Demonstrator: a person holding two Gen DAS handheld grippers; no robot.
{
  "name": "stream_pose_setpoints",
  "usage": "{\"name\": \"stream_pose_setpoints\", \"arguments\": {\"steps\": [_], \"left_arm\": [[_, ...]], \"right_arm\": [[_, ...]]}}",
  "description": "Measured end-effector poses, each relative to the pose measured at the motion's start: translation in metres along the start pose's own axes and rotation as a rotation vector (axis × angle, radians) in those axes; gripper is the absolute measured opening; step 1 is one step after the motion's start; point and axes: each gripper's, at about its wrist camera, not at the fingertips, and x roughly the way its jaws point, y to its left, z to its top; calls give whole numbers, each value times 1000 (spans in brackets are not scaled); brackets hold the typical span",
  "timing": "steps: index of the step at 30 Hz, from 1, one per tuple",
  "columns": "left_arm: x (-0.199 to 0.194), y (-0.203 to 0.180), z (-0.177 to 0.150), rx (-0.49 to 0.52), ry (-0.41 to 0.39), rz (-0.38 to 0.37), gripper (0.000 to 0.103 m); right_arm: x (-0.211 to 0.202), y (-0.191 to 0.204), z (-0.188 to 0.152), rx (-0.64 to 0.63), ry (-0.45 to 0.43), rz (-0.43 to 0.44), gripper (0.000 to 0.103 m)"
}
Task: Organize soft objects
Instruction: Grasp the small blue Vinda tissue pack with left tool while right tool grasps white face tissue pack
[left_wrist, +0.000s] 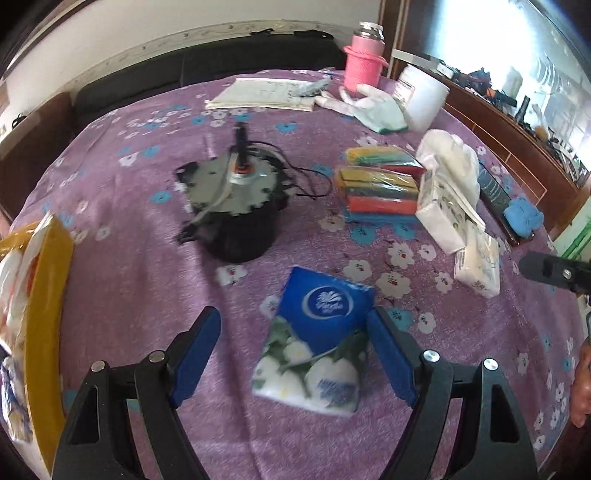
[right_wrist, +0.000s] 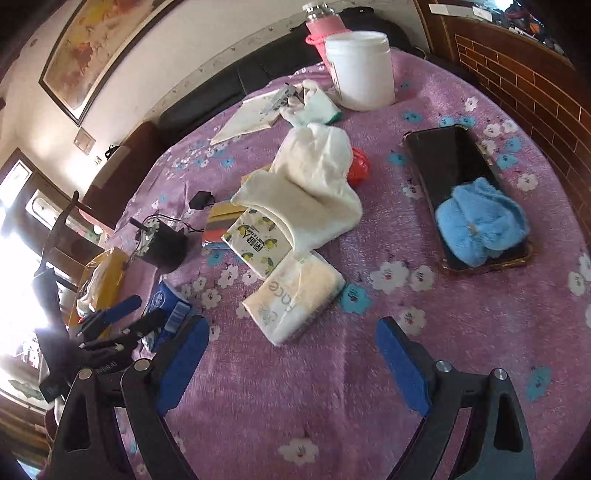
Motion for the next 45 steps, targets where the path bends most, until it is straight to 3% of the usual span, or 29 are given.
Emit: {"name": "stream_pose_setpoints", "arguments": {"steps": [2,4,7,12,17,19,20,21,24,32,39,45], "left_arm": [[3,-5,0,21,6,26,80],[3,-8,-2,31,9,28,52],[-2,-8,-5,33,15,42,51],[-21,1,-15,-14,-7,-20,51],[-56,10,-26,-56,-68,-70,51],[-66,14,-30,-73,-84,-79,51],[-71,17,-33,-83,-91,-86,51],[-75,20,-36,-94,-95,-93,51],[-84,31,-45,-124,-107,-108,51],[-107,63,-74,-228,-129,-140,51],[-125,79,-97,-287,-146,-150,51],[-157,119,-121,-355,-190,-90,52]], "right_arm": [[7,3,4,25,1,-25,94],[12,7,5,35,-3,-52,94],[21,19,6,34,-15,-115,94],[36,26,6,58,-7,-214,94],[44,38,2,-25,-17,-317,93],[43,40,-1,-45,-22,-359,85],[40,40,-3,-46,-27,-369,75],[36,38,-5,-44,-29,-370,66],[26,29,-13,-23,-24,-334,62],[-13,23,-47,-13,-23,-269,62],[-33,50,-66,-85,-59,-215,62],[-31,95,-74,-192,-74,-149,62]]}}
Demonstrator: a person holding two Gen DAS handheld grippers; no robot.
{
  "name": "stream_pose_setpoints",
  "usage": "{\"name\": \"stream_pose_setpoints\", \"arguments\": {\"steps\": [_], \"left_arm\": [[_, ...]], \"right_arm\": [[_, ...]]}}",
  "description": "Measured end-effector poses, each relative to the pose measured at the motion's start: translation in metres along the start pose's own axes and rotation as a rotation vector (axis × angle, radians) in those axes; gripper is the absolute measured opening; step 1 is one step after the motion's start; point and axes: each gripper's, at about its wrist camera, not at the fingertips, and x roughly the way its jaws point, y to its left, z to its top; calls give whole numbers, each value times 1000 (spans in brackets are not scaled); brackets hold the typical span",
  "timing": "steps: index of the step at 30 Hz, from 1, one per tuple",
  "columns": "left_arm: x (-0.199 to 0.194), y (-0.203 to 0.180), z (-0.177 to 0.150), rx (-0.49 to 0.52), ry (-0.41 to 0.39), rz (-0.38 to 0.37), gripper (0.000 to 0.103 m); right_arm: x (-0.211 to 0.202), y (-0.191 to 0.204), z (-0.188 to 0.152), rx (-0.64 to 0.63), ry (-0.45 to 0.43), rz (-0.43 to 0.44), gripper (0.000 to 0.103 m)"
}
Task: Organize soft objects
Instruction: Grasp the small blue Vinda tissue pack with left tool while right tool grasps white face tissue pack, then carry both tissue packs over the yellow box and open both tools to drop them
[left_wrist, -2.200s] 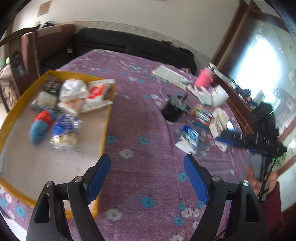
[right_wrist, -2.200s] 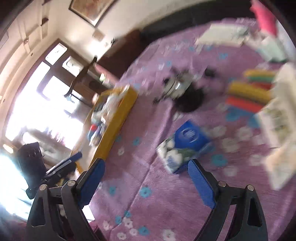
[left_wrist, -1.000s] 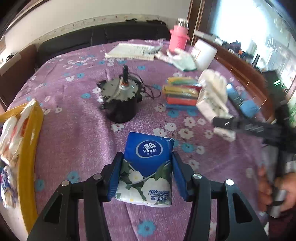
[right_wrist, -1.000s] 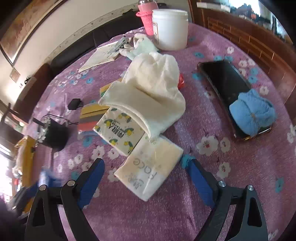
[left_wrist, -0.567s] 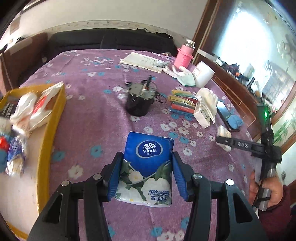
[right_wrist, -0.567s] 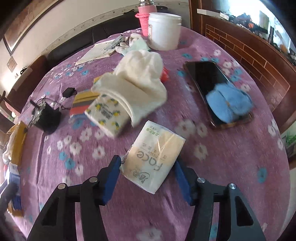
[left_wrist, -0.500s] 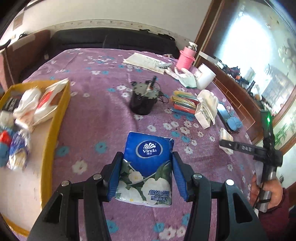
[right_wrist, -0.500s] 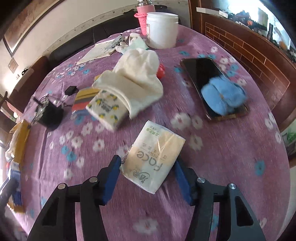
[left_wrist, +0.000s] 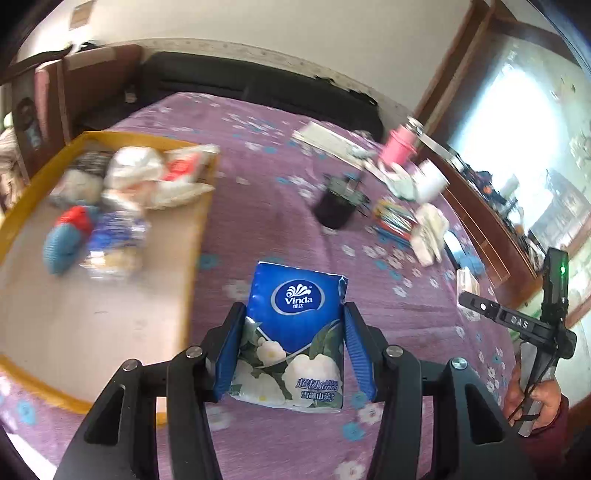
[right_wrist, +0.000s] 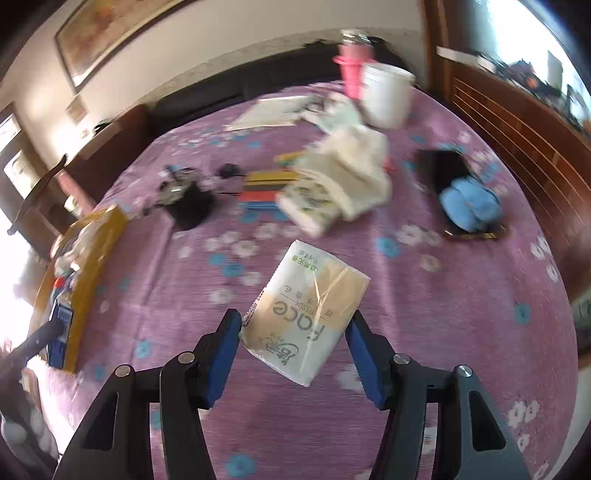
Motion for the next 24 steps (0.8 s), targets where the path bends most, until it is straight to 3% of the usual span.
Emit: {"name": "stream_pose_setpoints", "arguments": {"steps": [11,16,24], "left_arm": [[-48,126,33,-95,-52,306,52],[-30,167,60,-139,-8,340,52],[16,202,89,-190,66,349,53]], "right_arm": [[23,100,13,-170,38,144,62],[33,151,18,-245,65,202,62],[50,241,18,-398,103,256,63]]}}
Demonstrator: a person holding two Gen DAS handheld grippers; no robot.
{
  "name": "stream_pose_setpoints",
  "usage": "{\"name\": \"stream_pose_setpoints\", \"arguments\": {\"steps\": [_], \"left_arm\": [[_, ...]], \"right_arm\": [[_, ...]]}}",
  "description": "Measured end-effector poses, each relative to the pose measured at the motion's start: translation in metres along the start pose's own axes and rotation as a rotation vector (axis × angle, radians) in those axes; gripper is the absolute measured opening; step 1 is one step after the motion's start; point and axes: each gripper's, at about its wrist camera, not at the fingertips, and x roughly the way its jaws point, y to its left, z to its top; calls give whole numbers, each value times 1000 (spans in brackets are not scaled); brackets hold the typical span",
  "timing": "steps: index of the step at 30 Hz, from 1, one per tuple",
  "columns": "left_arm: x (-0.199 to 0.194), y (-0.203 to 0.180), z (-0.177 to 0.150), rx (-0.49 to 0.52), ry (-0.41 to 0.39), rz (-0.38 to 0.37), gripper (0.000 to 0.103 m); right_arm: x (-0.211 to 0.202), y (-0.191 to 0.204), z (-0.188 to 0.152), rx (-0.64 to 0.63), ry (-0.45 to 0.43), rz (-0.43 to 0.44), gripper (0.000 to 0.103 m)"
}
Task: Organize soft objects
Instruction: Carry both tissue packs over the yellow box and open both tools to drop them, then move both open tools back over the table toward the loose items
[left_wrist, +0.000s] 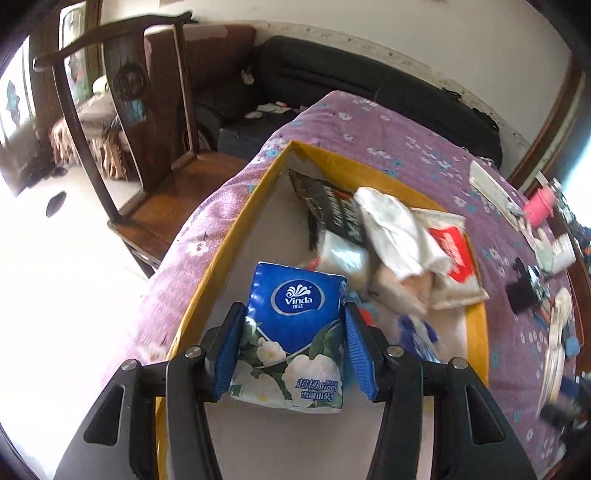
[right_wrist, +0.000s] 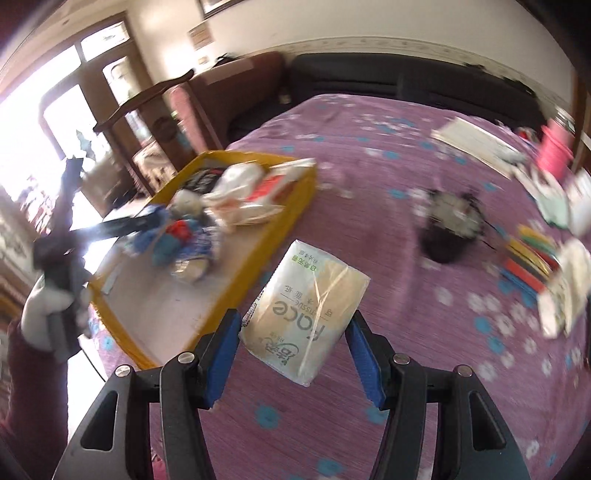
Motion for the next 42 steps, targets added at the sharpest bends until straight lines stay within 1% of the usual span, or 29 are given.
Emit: {"name": "stream_pose_setpoints", "arguments": {"steps": [2,5,7,9,12,14,15,17,19,22,28,31,33,35,38,42], "left_arm": [[9,2,4,-16,16,4,53],[14,7,9,-28,26,1,59],[10,9,9,-36,20,-26,63],[4,10,8,-45,4,-51,64],[-19,15,2,-64,-58,-95,68],[-43,24,-5,-100,-117,-135,70],[-50,27,-7,-111,-136,-142,72],[-75,37,-18,-137,-199,-154,74],[-93,44,-26,-157,-251,-152,79],[-114,59,-39,-204,-319,-135,80],[-128,76,-50,-244,-360,-92,80],[-131,79,-53,-250,-365,-70,80],[-132,77,-55,-243,-363,-53,82],[-134,73,-58,-234,-364,-29,86],[-132,57,-59,-192,-363,8,87],[-131,25,-63,-107,-376,87,87]], "right_arm": [[10,15,5,-30,15,11,63],[27,39,16,-81,37,21,63],[38,50,21,-102,56,31,63],[49,64,25,-125,82,52,63],[63,82,26,-169,120,96,63],[72,94,25,-202,143,120,63],[77,100,24,-218,154,133,63],[86,110,24,-238,170,168,63],[96,122,26,-260,193,192,63],[113,140,32,-265,229,250,63],[146,176,36,-275,280,330,63],[150,187,36,-279,252,367,67],[143,187,36,-279,218,358,84],[128,179,38,-263,177,382,90],[106,163,40,-244,127,379,91],[69,130,32,-215,39,313,93]]}}
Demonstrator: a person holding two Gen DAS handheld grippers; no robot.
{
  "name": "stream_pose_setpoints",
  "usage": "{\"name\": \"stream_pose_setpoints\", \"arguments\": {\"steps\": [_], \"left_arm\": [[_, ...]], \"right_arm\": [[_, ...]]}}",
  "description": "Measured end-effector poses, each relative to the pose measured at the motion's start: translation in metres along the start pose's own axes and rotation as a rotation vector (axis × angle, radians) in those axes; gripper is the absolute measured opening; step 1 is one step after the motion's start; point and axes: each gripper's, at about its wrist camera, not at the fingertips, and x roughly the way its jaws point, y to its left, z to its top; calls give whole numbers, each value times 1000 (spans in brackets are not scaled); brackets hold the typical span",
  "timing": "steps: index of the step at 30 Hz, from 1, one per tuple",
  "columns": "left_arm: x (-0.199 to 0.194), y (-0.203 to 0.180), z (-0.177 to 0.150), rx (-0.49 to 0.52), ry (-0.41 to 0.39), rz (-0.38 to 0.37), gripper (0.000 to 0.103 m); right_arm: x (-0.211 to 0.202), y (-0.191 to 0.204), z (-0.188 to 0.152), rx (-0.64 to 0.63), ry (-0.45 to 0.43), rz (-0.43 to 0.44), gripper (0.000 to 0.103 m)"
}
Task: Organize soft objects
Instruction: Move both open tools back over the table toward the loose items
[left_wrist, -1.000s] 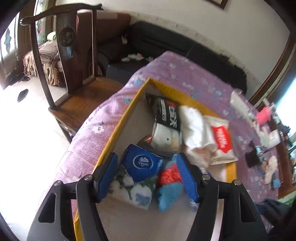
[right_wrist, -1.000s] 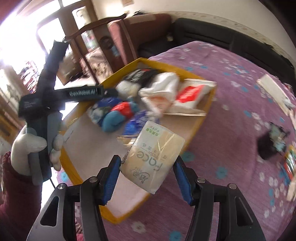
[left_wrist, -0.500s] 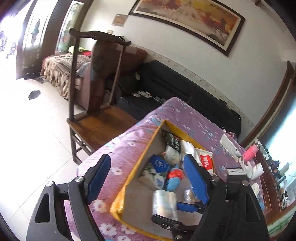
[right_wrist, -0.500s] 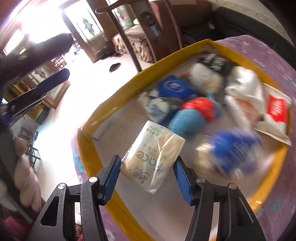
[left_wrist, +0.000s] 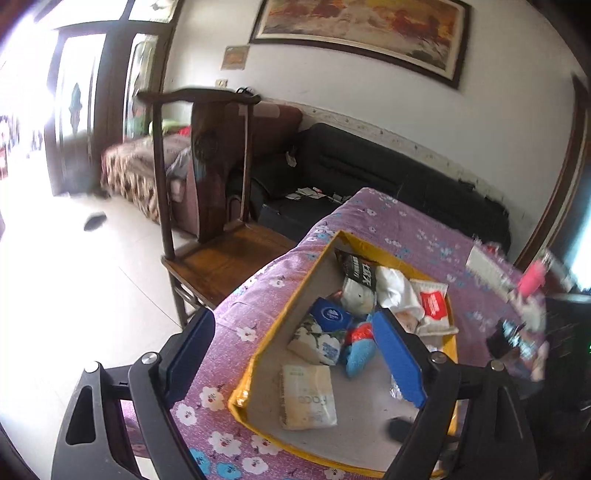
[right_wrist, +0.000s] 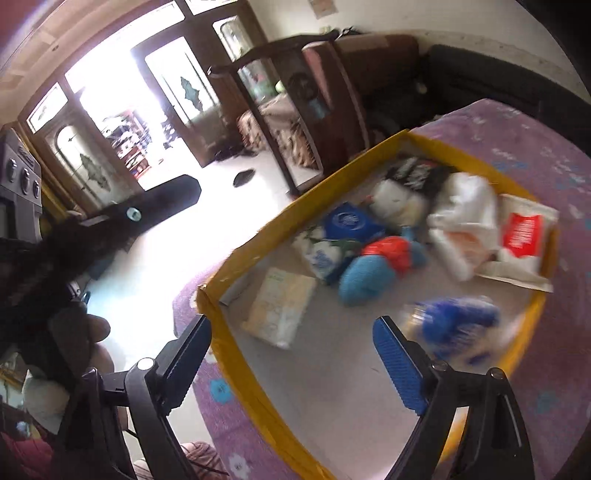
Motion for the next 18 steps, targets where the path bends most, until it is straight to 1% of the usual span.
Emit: {"name": "stream_pose_setpoints", "arguments": {"steps": [2,6,13,18], "left_arm": [[-4,-24,-6,71,-18,39,87],[-10,-61,-16,179,-29,75,88],[-17,-114,-35,316,-6,63,89],[-19,-148,-49,386,20,43,89]], "right_arm": [[-22,-12,-10,12,-39,-57,94],[-63,-46,-34,67,-77,-127,95],[-115,-123,-83,240,-113,-218,95],[-149,-152,-113,323,-151,-247,95]]}}
